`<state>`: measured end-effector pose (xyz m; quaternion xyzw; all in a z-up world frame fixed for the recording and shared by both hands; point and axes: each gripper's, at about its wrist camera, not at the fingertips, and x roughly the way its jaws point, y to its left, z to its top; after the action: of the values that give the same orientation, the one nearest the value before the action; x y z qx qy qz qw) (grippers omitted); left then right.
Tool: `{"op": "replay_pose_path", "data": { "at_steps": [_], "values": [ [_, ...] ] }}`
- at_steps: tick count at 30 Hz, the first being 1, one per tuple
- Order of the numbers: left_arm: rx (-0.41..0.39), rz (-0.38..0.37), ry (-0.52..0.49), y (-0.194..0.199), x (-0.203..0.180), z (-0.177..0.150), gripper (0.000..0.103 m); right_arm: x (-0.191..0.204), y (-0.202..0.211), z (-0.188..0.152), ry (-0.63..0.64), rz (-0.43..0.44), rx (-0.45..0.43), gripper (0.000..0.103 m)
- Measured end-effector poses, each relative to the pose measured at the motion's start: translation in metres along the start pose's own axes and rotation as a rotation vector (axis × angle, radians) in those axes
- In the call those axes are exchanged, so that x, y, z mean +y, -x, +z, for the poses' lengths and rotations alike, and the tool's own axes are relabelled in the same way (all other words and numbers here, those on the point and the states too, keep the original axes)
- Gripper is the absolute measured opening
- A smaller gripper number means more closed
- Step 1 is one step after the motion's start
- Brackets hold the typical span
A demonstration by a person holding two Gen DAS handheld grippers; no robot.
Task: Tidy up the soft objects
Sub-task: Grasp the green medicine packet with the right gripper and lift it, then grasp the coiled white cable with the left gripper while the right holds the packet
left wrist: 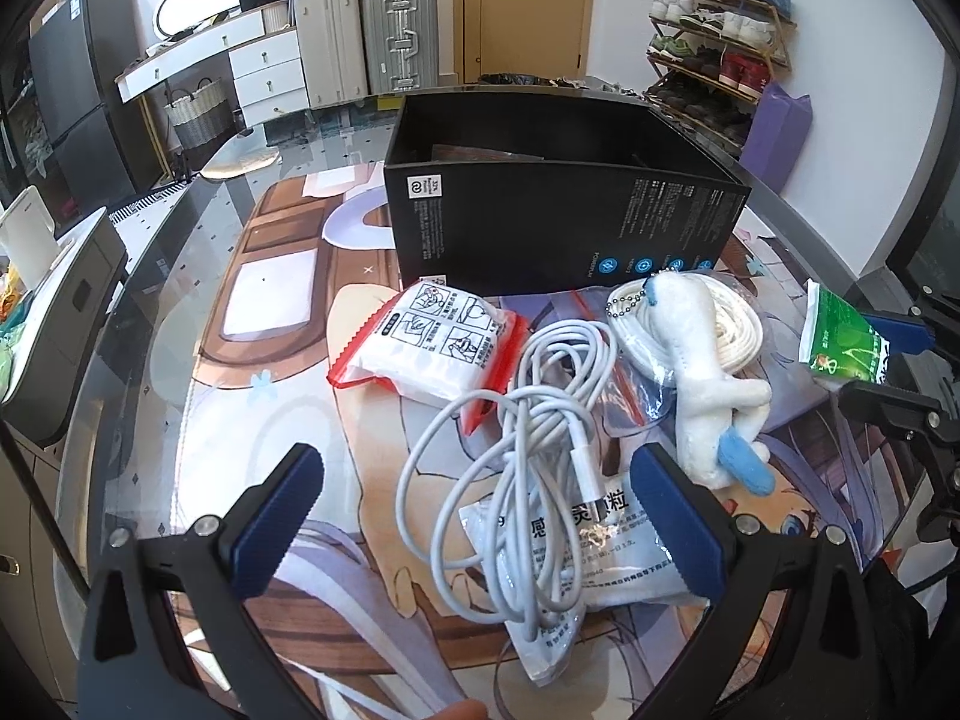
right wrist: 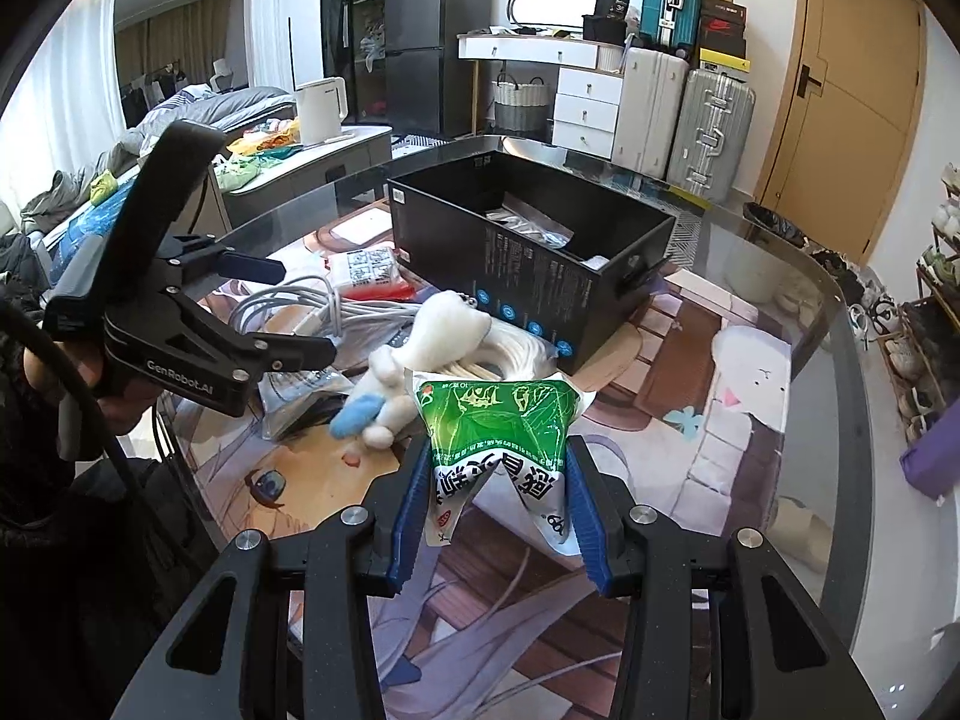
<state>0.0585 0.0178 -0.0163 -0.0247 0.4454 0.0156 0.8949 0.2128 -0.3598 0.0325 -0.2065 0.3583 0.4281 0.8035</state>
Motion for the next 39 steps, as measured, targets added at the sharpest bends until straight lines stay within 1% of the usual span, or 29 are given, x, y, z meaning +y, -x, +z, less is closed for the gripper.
{"op": "replay_pose_path", "data": {
  "at_steps": [4, 6, 7, 8, 12, 14, 19, 21, 29, 39],
  "values": [
    [-0.005, -0.012, -0.009, 0.0, -0.001, 0.0, 0.098, 0.003, -0.003, 0.0, 0.004, 0.01, -0.002, 0.043],
    [-0.003, -0.022, -0.018, 0.0, -0.003, 0.0, 0.089, 0.004, -0.004, 0.0, 0.004, 0.015, -0.002, 0.043],
    [-0.002, -0.03, -0.021, -0.001, -0.003, 0.0, 0.087, 0.005, -0.004, 0.0, 0.005, 0.017, -0.003, 0.043],
    [-0.004, -0.039, -0.022, -0.001, -0.004, -0.001, 0.083, 0.006, -0.005, 0.0, 0.005, 0.019, -0.002, 0.043],
    [-0.013, -0.06, -0.032, 0.002, -0.008, -0.001, 0.063, 0.007, -0.006, 0.0, 0.006, 0.021, -0.002, 0.043],
    [-0.02, -0.065, -0.031, 0.004, -0.007, -0.001, 0.058, 0.006, -0.006, 0.001, 0.005, 0.021, -0.002, 0.043],
    [-0.036, -0.084, -0.045, 0.008, -0.009, -0.002, 0.05, 0.007, -0.006, 0.001, 0.005, 0.021, -0.004, 0.043],
    [-0.044, -0.09, -0.051, 0.01, -0.01, -0.002, 0.045, 0.007, -0.006, 0.001, 0.005, 0.021, -0.005, 0.043],
    [-0.064, -0.111, -0.044, 0.016, -0.01, 0.0, 0.037, 0.007, -0.004, 0.002, 0.003, 0.016, -0.022, 0.043],
    [-0.065, -0.119, -0.051, 0.018, -0.013, -0.001, 0.036, 0.007, -0.001, 0.003, 0.004, 0.013, -0.028, 0.043]
  ]
}}
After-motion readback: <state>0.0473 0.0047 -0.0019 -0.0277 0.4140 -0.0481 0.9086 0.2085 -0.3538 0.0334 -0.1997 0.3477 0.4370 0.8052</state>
